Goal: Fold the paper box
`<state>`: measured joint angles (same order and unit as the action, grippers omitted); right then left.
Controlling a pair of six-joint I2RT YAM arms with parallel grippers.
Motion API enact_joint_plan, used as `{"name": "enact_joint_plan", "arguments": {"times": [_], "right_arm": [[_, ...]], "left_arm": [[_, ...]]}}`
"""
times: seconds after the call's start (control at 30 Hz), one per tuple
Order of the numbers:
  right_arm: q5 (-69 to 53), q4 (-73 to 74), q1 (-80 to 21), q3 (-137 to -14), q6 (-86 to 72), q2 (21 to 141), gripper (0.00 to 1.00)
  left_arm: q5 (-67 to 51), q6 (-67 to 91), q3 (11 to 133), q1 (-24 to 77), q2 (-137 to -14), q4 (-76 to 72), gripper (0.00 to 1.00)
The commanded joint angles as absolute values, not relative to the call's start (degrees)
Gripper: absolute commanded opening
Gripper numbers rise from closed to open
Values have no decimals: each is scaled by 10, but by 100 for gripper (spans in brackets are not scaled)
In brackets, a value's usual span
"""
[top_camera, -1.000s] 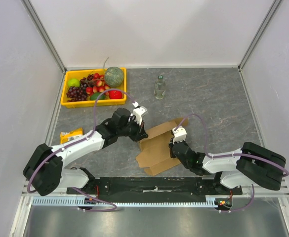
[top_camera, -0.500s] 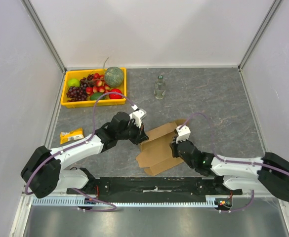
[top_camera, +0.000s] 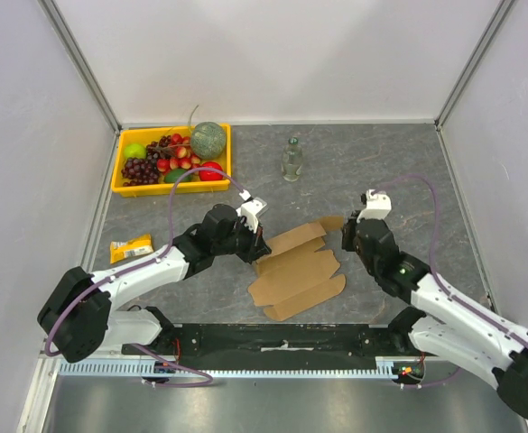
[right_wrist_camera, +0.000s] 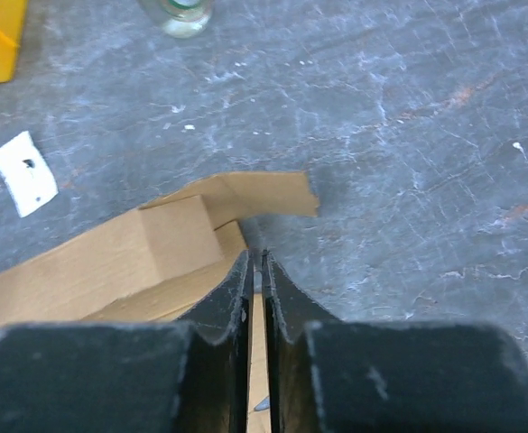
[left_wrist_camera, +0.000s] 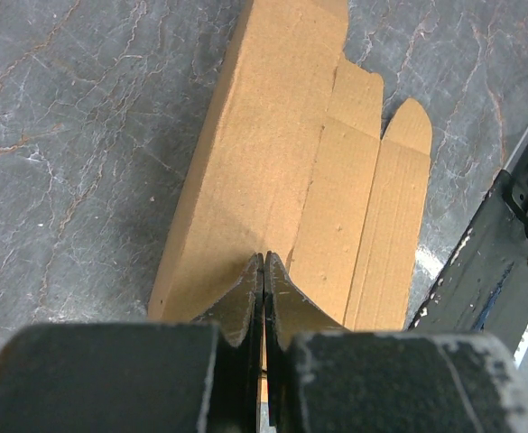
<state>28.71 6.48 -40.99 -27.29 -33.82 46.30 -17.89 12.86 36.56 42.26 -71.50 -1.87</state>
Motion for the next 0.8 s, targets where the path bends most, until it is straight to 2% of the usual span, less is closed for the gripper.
{"name": "enact_joint_plan", "arguments": {"times": [0.0,0.13,0.37,0.77], "right_arm": [[174,98,-339,-312,-325,532,10],[78,57,-282,-294,-324,576,5],[9,-46,-252,-256,-324,636,3],[-42,-138,-244,-254,-321,778,0]], "left_arm": [[-170,143,370,426,-711,-34,2],[-170,142,372,427,-713,-33,2],[-175,141,376,427,-723,-33,2],[-180,141,381,431,-731,-31,2]]}}
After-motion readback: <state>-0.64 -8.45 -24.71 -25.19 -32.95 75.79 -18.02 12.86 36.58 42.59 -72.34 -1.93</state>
